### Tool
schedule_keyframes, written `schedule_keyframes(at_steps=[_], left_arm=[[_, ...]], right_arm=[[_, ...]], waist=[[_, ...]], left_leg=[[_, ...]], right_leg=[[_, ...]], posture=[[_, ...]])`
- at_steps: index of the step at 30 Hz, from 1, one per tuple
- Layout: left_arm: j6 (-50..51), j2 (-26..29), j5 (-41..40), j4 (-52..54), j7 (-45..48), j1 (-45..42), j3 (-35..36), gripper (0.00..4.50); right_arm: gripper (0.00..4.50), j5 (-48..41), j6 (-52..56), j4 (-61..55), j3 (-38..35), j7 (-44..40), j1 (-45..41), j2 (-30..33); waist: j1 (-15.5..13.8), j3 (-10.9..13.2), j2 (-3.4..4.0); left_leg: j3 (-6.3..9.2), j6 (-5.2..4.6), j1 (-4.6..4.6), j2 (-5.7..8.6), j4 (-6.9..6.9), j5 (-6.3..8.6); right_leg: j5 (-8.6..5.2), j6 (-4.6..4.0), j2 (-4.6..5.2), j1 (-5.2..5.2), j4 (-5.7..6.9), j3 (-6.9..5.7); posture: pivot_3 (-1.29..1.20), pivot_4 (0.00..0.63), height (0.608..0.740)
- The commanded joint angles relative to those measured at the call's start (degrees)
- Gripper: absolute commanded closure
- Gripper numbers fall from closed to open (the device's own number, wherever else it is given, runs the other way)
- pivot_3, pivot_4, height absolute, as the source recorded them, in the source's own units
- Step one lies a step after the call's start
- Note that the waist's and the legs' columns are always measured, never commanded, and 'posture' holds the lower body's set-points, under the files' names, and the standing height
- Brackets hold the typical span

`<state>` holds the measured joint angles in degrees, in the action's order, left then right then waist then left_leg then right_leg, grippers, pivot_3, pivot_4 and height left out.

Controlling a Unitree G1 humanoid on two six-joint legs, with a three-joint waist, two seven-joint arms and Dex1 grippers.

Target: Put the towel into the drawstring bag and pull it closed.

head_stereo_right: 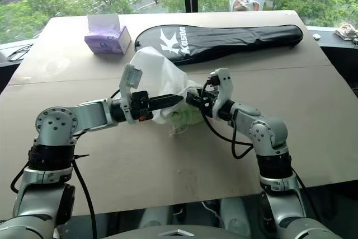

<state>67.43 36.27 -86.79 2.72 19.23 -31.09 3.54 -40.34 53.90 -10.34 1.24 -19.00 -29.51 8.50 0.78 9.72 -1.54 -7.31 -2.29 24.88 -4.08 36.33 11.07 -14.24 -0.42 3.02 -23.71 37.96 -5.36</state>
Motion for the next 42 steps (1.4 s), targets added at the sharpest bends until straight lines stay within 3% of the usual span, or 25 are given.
schedule_keyframes(at_steps=[1, 5, 10, 14, 15, 21, 31, 34, 38, 41, 42], left_arm=[[0.0, 0.3, 4.3, -1.1, 3.5, -2.9, 0.7, 4.50], [-1.0, 1.3, 11.9, -3.2, 7.3, -4.5, 0.0, 4.50], [-3.0, 1.1, 20.2, -5.8, 11.4, -6.8, -0.5, 4.50], [-2.9, 1.5, 24.2, -7.2, 15.7, -8.5, -0.5, 4.50], [-2.7, 1.5, 25.0, -7.4, 16.6, -8.7, -0.4, 4.50], [-1.7, 1.3, 28.1, -8.7, 19.7, -10.4, 0.5, 4.50], [1.2, 0.7, 29.7, -6.8, 21.4, -10.8, 1.2, 4.50], [2.6, 1.1, 29.2, -5.1, 21.5, -9.8, 2.2, 4.50], [4.6, 1.6, 28.8, -3.6, 21.9, -8.8, 3.3, 4.50], [5.9, 1.8, 28.8, -2.8, 22.5, -8.1, 3.4, 4.50], [6.3, 1.9, 28.7, -2.4, 22.8, -7.9, 3.2, 4.50]], right_arm=[[1.96, 1.8, -1.0, -5.0, 0.2, 0.9, 0.6, 1.5], [1.96, 5.8, -1.9, -8.5, 3.6, -1.1, 1.7, 6.7], [1.96, 7.1, -6.6, -14.7, 5.9, -10.3, 3.5, 15.4], [0.20, 10.6, -8.7, -15.8, 6.4, -11.5, 4.1, 18.6], [0.04, 11.5, -9.8, -16.0, 7.0, -12.2, 4.6, 19.3], [0.04, 22.9, -22.1, -17.3, 16.1, -17.5, 4.4, 24.0], [0.04, 39.8, -36.4, -0.7, 27.5, -19.7, -2.9, 19.4], [0.95, 41.6, -38.2, 2.6, 26.2, -18.7, -2.7, 17.8], [2.97, 42.0, -39.9, 4.1, 24.1, -18.6, -2.2, 16.5], [4.27, 39.8, -40.3, 5.2, 21.6, -18.3, -1.9, 13.6], [4.42, 38.1, -39.6, 5.3, 20.3, -18.4, -1.9, 12.2]], waist=[[-0.2, 0.0, 0.00], [-0.1, 0.0, 0.00], [0.1, 0.0, -0.01], [0.0, 0.0, -0.02], [0.0, 0.0, -0.01], [0.0, 0.0, -0.04], [-0.1, 0.0, -0.08], [-0.1, 0.1, -0.09], [0.0, 0.1, -0.09], [0.0, 0.1, -0.09], [0.1, 0.1, -0.10]], left_leg=[[0.00, 0.00, 0.01, 0.02, 0.00, 0.00], [0.00, 0.00, 0.00, 0.02, 0.00, 0.00], [-0.01, 0.00, 0.00, 0.01, -0.02, 0.00], [-0.02, 0.00, 0.00, -0.03, -0.02, 0.00], [-0.02, 0.00, 0.00, -0.03, -0.02, 0.00], [-0.05, 0.00, 0.01, -0.02, -0.02, 0.00], [-0.08, 0.01, 0.01, -0.02, 0.10, -0.02], [-0.08, 0.02, 0.02, -0.01, 0.11, -0.02], [-0.08, 0.03, -0.01, -0.04, 0.11, -0.03], [-0.09, 0.03, -0.03, -0.04, 0.11, -0.03], [-0.09, 0.03, -0.03, -0.05, 0.11, -0.03]], right_leg=[[0.00, 0.00, 0.01, 0.00, 0.00, -0.01], [-0.01, 0.02, 0.02, 0.00, 0.00, -0.01], [-0.12, 0.19, 0.00, -0.04, 0.00, 0.00], [-0.13, 0.21, -0.03, -0.06, 0.01, 0.02], [-0.13, 0.22, -0.03, -0.06, 0.01, 0.02], [-0.14, 0.23, 0.00, -0.07, 0.00, 0.04], [-0.14, 0.25, 0.01, -0.05, 0.02, 0.04], [-0.14, 0.24, 0.01, -0.05, 0.05, 0.05], [-0.13, 0.24, -0.01, -0.05, 0.09, 0.05], [-0.13, 0.24, -0.01, -0.05, 0.10, 0.06], [-0.13, 0.24, -0.01, -0.05, 0.11, 0.06]], posture=[[0.00, 0.150, 0.740], [0.00, 0.150, 0.740], [0.00, 0.150, 0.740], [0.00, 0.150, 0.740], [0.00, 0.150, 0.740], [0.00, 0.150, 0.740], [0.00, 0.150, 0.740], [0.00, 0.150, 0.740], [0.00, 0.150, 0.740], [0.00, 0.150, 0.740], [0.00, 0.150, 0.740]])
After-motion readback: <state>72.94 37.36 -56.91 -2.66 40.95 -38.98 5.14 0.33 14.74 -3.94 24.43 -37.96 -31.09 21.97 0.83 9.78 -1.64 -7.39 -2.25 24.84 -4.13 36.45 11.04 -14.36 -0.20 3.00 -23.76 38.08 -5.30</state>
